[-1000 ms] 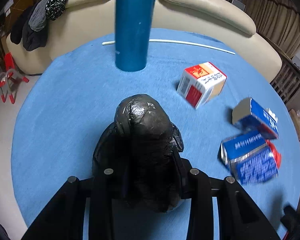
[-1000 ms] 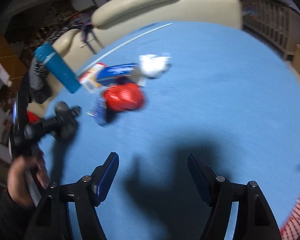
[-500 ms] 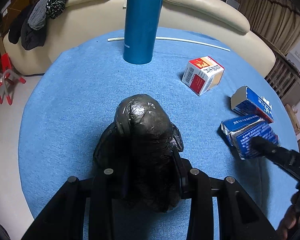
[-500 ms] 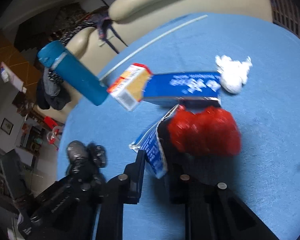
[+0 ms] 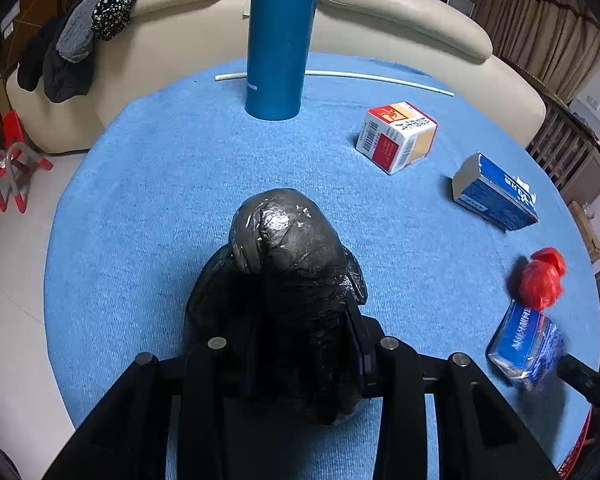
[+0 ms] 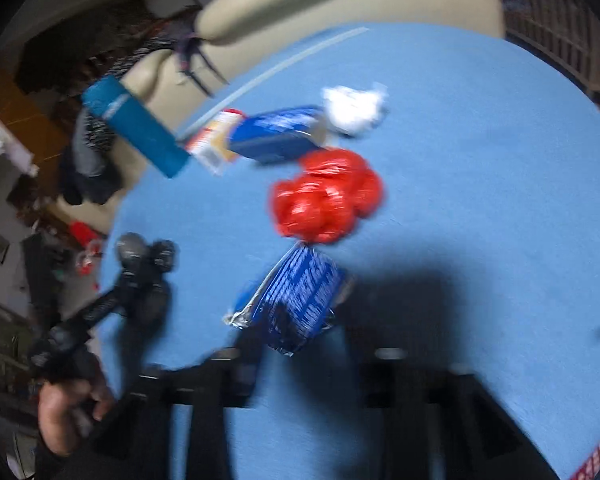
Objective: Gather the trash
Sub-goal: 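Grasp the black plastic bag with the left tool while the right tool grasps the blue packet, then carry the black bag and blue packet from the table over the red basket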
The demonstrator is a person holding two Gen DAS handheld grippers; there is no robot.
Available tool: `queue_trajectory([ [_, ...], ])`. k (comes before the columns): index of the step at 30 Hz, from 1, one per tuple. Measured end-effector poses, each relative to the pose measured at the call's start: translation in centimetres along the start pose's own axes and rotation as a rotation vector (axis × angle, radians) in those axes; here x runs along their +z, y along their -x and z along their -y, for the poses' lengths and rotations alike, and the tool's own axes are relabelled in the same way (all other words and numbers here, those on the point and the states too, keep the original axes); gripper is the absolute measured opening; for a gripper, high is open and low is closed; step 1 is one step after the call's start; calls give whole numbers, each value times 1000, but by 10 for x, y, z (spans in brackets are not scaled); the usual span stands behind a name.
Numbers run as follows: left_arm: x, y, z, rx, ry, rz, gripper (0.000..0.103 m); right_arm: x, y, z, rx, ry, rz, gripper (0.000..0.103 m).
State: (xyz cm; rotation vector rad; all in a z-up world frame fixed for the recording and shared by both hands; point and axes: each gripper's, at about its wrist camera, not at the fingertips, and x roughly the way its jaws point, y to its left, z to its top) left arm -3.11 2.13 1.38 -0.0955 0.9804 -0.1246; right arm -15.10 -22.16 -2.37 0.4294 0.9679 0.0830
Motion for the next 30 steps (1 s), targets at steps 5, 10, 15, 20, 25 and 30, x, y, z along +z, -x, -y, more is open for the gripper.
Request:
queue_trajectory([
  [5,-3,2,3,4,-19,-4,38,-5,10,-6,-112,68,97,80],
  [10,-6,3,5,2,-43,-9,38,-3,-12,-48,-131,383,53,80],
  [15,-5,3,3,-7,-51,-16,38,-2,-30,-74,-199,674,-3,80],
  [20,-4,1,6,3,-70,-14,39,10,-64,-68,-158,746,-132,80],
  [25,-3,1,11,16,-93,-14,38,25,-67,-49,-77,594,-118,35],
  [30,-7,4,23,7,-110,-11,38,22,-55,-36,-14,503,-80,35],
])
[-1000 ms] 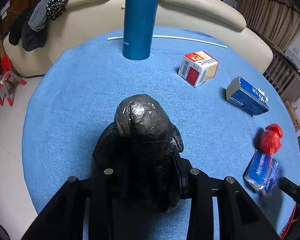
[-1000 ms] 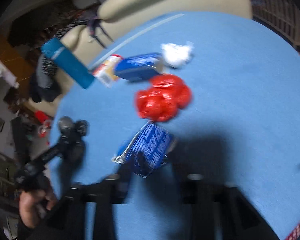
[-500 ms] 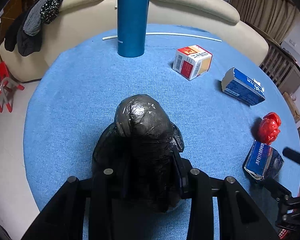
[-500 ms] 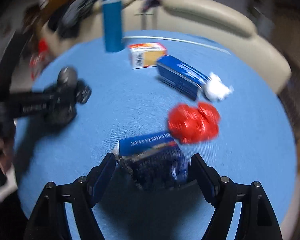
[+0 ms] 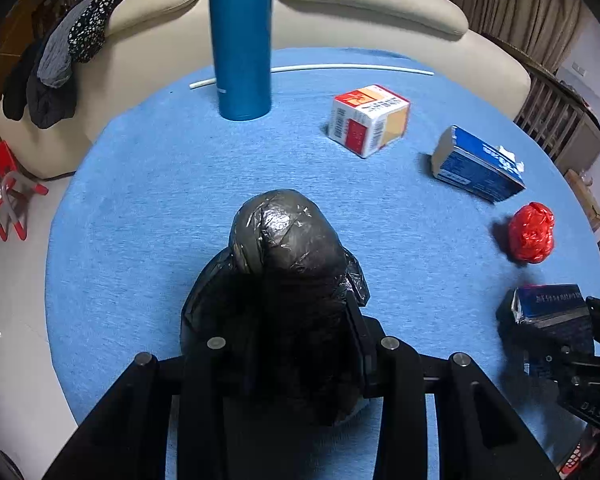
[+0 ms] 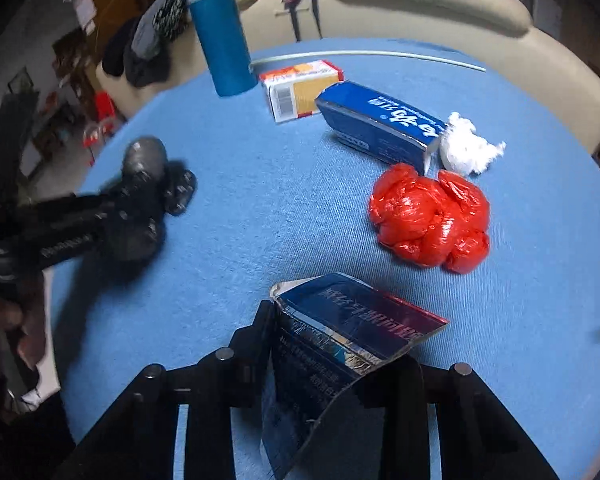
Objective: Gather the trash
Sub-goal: 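Carry the black bag and blue packet from the table over the red basket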
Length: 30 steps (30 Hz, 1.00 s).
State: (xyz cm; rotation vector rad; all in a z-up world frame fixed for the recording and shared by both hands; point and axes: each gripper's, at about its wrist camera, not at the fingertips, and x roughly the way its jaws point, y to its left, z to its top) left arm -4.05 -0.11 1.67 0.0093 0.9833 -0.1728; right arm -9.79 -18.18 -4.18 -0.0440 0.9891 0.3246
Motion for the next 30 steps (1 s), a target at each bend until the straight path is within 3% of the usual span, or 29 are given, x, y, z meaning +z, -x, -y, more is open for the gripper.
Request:
queue_trajectory([
  [8,-12,18,43,-40,-82,18,38,-24,46,16,30,-179,131,35],
  [30,-56,73,160,-144,-310,61,38,-128,163,68,-106,-396,291,35],
])
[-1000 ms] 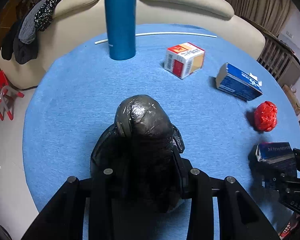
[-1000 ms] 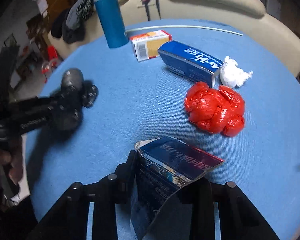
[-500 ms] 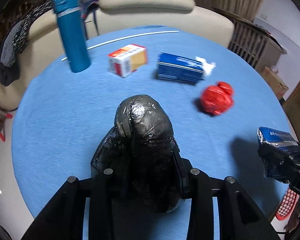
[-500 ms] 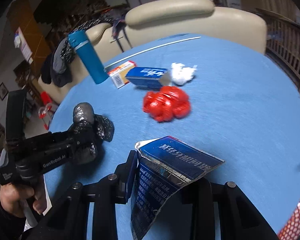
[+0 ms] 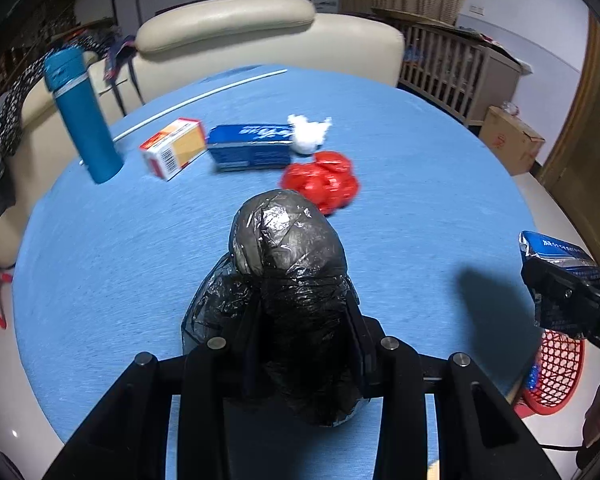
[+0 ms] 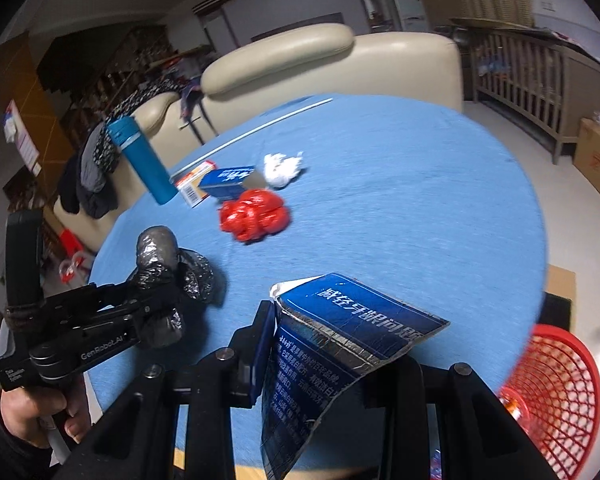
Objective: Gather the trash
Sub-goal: 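Carry the black bag and blue packet from the table over the red basket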
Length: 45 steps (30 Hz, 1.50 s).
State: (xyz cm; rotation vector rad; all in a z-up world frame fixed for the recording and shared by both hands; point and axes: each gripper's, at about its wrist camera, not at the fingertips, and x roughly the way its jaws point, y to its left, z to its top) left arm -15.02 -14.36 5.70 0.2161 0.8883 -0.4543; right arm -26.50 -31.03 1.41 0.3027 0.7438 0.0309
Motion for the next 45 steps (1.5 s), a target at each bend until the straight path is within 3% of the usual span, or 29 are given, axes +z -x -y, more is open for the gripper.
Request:
queue_trajectory([
  [23,1,25,103,-117,-172,51,38,-59,110,121,-199,-214,107,35],
  [45,-1,36,175,-184,-314,55,38,-101,104,179,-246,-352,47,35],
])
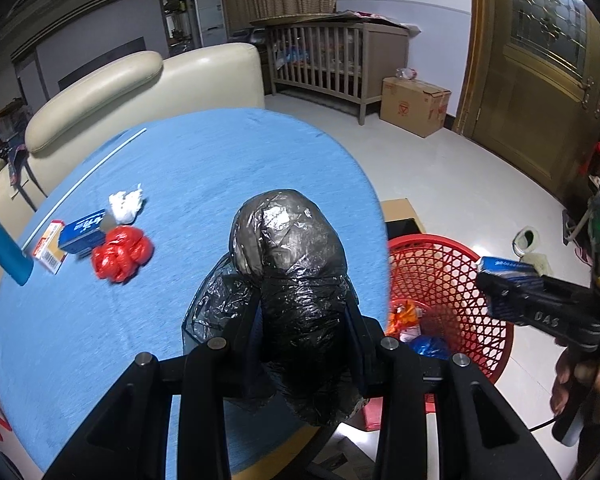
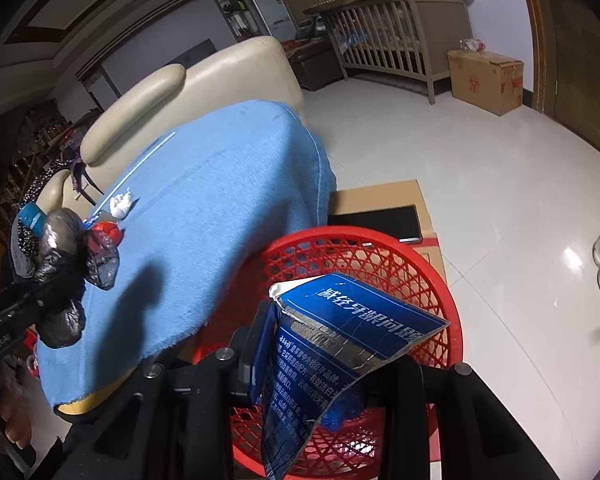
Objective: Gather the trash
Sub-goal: 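Carry the black bag and blue packet from the table over the red basket, then open the right tool over the basket while the left tool releases the black bag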
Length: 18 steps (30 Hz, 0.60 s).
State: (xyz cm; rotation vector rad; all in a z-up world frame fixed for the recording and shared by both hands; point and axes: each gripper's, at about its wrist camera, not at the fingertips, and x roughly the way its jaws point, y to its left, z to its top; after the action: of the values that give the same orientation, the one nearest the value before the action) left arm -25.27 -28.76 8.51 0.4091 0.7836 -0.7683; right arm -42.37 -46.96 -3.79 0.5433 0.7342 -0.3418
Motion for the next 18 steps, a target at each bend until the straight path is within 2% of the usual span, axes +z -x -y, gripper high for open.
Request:
queue_trajectory([
  [18,7,-9,38,-49,-75,-13,38,-9,-37,26,-8,-103,-150,38],
])
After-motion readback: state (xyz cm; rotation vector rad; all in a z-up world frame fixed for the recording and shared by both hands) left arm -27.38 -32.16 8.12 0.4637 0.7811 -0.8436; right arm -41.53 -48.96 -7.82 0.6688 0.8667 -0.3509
